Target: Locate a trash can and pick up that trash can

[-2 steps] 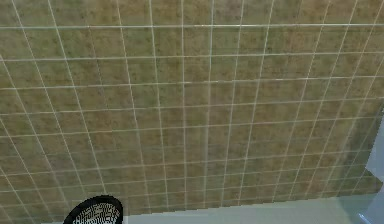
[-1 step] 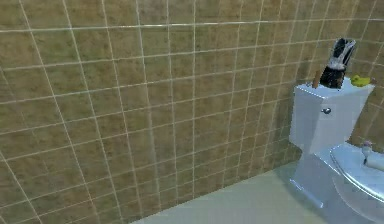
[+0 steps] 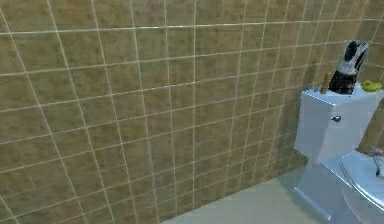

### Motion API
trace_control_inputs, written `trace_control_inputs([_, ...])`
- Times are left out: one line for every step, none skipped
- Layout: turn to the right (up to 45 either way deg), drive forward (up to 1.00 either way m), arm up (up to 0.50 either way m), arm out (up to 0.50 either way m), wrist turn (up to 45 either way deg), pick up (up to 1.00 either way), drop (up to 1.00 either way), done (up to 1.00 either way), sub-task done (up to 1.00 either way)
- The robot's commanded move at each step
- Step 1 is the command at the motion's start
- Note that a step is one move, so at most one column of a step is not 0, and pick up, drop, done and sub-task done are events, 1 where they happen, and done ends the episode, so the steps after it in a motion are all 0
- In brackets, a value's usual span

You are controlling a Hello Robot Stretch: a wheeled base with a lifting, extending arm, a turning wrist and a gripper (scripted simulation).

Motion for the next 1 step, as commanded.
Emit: trace_control_inputs([-45.0, 0.00, 0.00, 0.00, 0.0, 0.00, 0.00, 0.00, 0.00])
